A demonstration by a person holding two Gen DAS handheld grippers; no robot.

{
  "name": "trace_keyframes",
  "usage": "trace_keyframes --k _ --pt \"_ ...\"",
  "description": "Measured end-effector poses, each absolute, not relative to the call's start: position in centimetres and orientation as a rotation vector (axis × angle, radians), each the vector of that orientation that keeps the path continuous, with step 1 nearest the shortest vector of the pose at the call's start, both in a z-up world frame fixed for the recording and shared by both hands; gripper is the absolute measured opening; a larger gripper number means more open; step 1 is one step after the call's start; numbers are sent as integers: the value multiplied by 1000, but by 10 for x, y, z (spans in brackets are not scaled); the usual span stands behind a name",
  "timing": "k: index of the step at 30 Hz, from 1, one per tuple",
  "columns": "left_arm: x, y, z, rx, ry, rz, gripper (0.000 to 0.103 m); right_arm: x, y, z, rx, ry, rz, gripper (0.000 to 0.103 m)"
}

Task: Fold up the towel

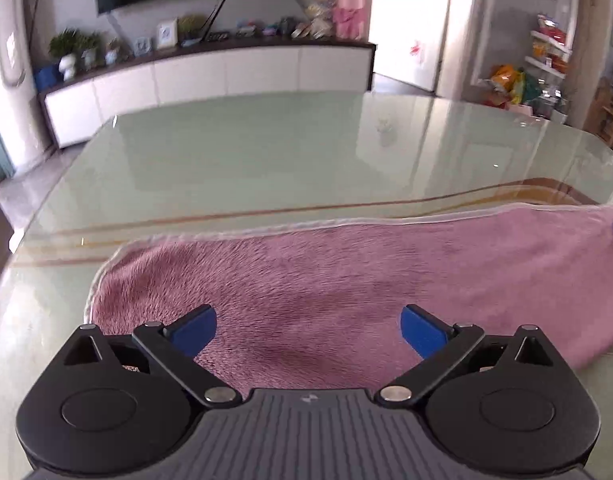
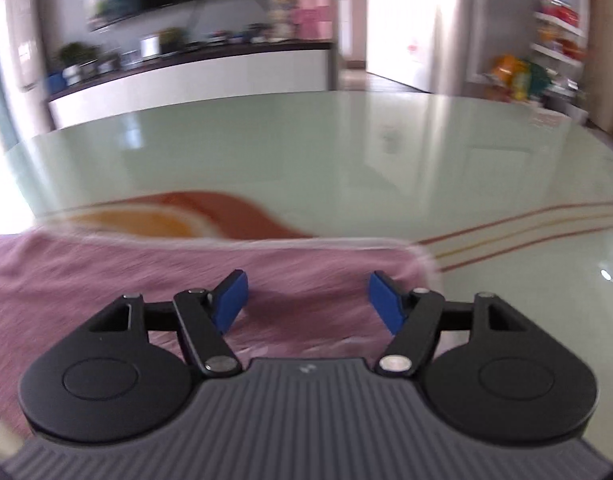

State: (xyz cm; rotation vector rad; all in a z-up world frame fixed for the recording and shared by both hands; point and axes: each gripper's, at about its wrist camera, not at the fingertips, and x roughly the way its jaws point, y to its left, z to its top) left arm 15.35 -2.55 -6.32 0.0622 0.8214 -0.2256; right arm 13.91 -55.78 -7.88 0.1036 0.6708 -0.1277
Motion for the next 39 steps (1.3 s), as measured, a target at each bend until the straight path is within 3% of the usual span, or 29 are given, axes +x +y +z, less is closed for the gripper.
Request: trace_keyframes --k 6,7,8,9,12,13,14,17,21,25,31,33,35,39 --pt "152 -19 -69 99 813 -226 103 133 -526 -83 5 667 47 77" --pt "155 -19 -69 93 815 -213 103 136 -519 -87 -47 674 55 82" --pt "156 -19 -69 92 817 -205 103 140 -515 -90 -83 678 44 94" --pt "156 -19 -69 93 816 -201 103 147 -519 -92 -90 676 -3 96" --pt "155 -17 -69 94 814 -184 103 162 -533 -90 -86 682 -208 91" --pt "154 -14 -68 92 814 -168 102 165 -537 -88 -80 681 -263 79" --pt "153 -11 -66 85 815 -146 100 162 -536 -84 -68 673 -271 76" --pt "151 -2 -52 -1 777 -125 96 152 -509 -75 -21 642 -141 82" --pt "171 -32 -38 15 719 -195 102 151 -460 -77 -47 660 -30 88" --pt "199 -63 -59 112 814 -191 101 151 -414 -82 -81 686 71 89" --pt "176 -17 -67 84 784 -182 103 144 -485 -93 -18 703 -41 103" --pt "171 -5 -67 80 777 -160 103 146 -504 -97 15 709 -111 100" --pt "169 2 -65 66 783 -116 102 144 -510 -93 45 701 -207 87" --pt "161 -11 -55 5 755 -112 98 138 -465 -82 97 624 -100 88"
